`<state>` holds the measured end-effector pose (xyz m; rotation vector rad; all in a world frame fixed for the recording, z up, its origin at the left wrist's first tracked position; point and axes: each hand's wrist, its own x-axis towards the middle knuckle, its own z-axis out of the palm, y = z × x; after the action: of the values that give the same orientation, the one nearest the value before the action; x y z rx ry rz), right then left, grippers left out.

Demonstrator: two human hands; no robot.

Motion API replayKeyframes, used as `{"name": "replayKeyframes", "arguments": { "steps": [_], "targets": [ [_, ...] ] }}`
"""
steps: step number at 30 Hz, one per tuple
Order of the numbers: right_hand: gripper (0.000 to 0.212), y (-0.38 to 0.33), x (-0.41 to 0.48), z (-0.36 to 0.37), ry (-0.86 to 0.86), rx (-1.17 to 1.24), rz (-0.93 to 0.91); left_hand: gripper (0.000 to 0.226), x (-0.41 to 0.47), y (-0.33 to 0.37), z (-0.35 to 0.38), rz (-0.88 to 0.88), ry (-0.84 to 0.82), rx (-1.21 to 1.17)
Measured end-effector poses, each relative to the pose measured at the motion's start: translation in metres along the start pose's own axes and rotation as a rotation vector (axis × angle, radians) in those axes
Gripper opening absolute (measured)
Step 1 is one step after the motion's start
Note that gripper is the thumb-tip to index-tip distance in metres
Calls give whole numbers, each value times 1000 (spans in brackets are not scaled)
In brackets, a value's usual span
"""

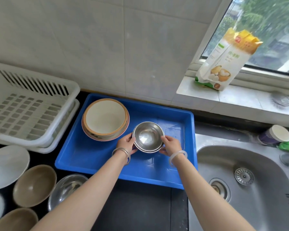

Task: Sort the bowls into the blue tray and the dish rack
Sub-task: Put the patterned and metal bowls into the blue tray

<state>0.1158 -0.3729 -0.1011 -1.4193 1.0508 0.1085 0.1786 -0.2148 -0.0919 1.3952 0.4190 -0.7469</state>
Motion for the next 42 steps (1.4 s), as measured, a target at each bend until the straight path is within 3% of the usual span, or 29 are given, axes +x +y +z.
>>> {"name": "replayKeyframes", "arguments": {
  "steps": [7, 13, 21, 30, 33, 36, 40, 42],
  "targets": [
    [28, -8, 9, 9, -4, 142, 3, 33, 9, -11, 3, -46, -7, -271],
    [26, -19, 21, 18, 4, 211, 6, 30, 16, -10, 14, 41, 7, -338],
    [36, -30, 34, 30, 15, 239, 1, 38, 26, 1, 27, -32, 78, -433],
    [33, -31, 30, 31, 22, 240, 9, 36, 27, 6, 29, -44, 113, -425],
    [21, -31, 22, 30, -2, 254, 3, 36, 24, 7, 28, -38, 114, -398],
    [15, -31, 10, 27, -6, 259, -6, 36, 16, 6, 26, -26, 100, -322],
    [28, -31, -14, 18, -7, 215, 2, 41, -7, 5, 13, -1, 80, -199],
    [23, -31, -32, 13, -12, 181, -42, 39, -24, 6, 2, 14, 72, -98]
  ]
}}
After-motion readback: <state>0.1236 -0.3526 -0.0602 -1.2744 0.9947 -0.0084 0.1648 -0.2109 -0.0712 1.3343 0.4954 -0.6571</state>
